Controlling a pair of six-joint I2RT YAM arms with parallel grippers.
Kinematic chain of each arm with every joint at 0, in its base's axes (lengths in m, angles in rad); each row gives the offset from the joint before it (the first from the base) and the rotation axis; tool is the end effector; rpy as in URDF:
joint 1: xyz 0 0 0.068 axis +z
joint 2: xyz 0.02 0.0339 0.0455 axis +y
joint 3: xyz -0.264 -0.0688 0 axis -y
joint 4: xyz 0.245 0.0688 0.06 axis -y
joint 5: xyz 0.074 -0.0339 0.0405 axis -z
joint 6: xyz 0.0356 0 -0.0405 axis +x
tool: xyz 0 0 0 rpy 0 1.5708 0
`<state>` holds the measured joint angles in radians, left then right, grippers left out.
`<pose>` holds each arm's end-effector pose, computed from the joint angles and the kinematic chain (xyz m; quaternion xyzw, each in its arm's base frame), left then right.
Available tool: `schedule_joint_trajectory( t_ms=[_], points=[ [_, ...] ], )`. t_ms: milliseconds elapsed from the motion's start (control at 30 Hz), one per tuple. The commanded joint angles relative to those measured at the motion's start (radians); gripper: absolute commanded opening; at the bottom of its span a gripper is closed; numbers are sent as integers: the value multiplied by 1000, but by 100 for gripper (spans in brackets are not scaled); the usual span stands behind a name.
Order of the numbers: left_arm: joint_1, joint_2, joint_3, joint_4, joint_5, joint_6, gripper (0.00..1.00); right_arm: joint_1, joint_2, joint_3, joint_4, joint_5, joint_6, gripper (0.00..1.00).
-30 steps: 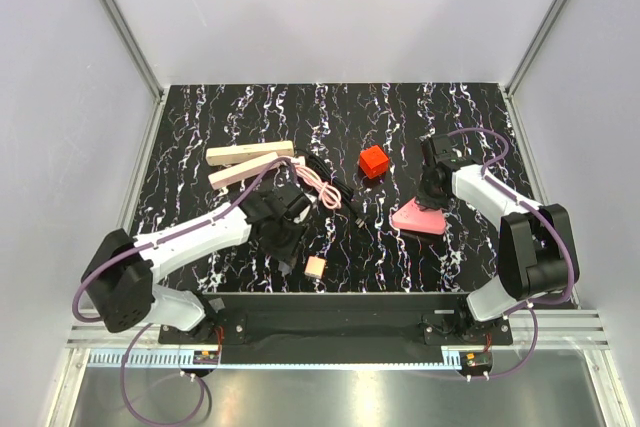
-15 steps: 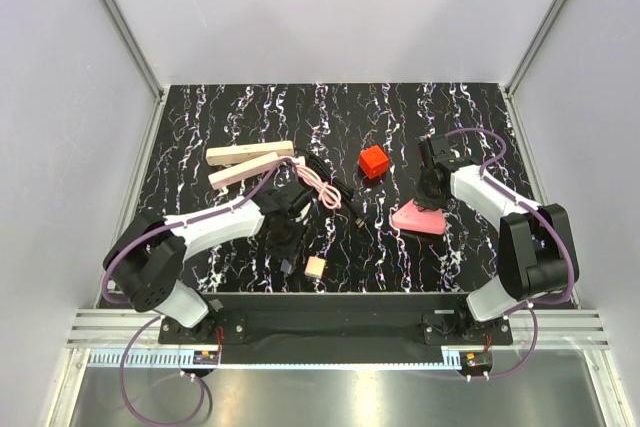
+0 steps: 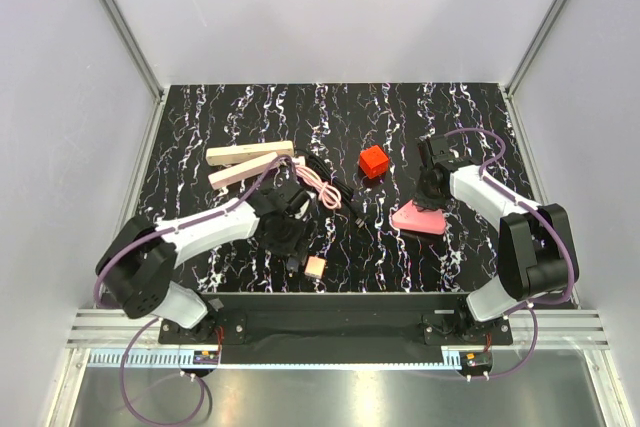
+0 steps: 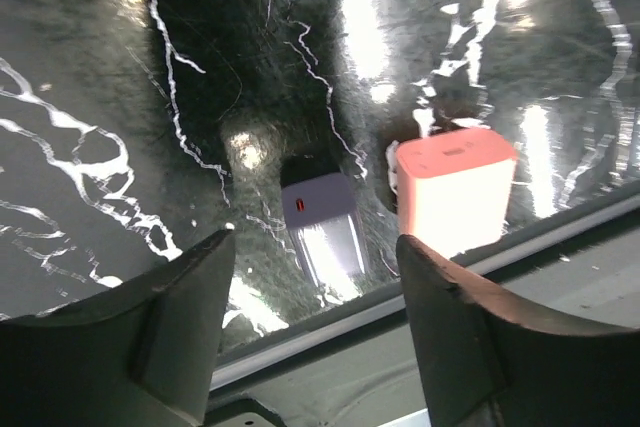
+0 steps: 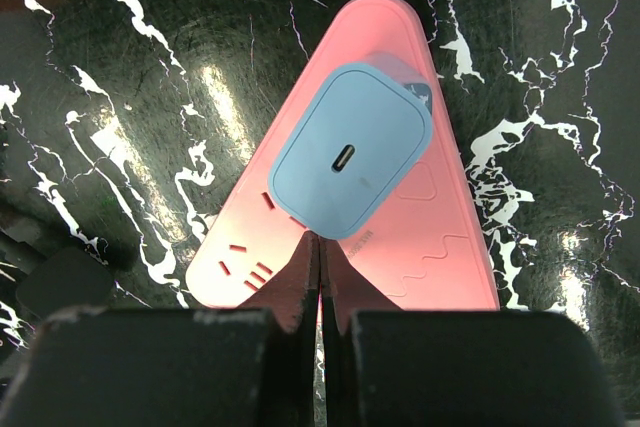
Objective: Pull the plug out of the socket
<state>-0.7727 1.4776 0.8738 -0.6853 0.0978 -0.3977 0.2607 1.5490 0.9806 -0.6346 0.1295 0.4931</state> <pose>0.1849 -0.1851 0.1815 0.1911 0.9703 -0.1178 0.0901 0.2836 0.0709 0.1941 0.1255 0.9731 0.0080 0.1931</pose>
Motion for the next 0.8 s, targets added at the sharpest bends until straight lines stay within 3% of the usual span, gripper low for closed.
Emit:
schedule_joint_trajectory(
  t_ms=[0,167,267,433,567,767],
  points=[
    [4,-117,17,21,-44,0,72,14,28,-53,-109,4,-18,0],
    [7,-245,175,-147,-167,39,73,15,19,-53,-109,16,-13,0],
    [6,-341,281,-151,-107,60,72,14,7,-57,-109,22,-10,0],
    [0,-506,229,19,-17,42,69,15,-18,-59,-102,27,-8,0],
    [0,-591,52,229,75,-32,68,15,-56,-65,-93,28,-10,0],
    [-14,-491,13,467,195,-89,68,17,-161,-66,-47,-4,-8,0]
  ],
)
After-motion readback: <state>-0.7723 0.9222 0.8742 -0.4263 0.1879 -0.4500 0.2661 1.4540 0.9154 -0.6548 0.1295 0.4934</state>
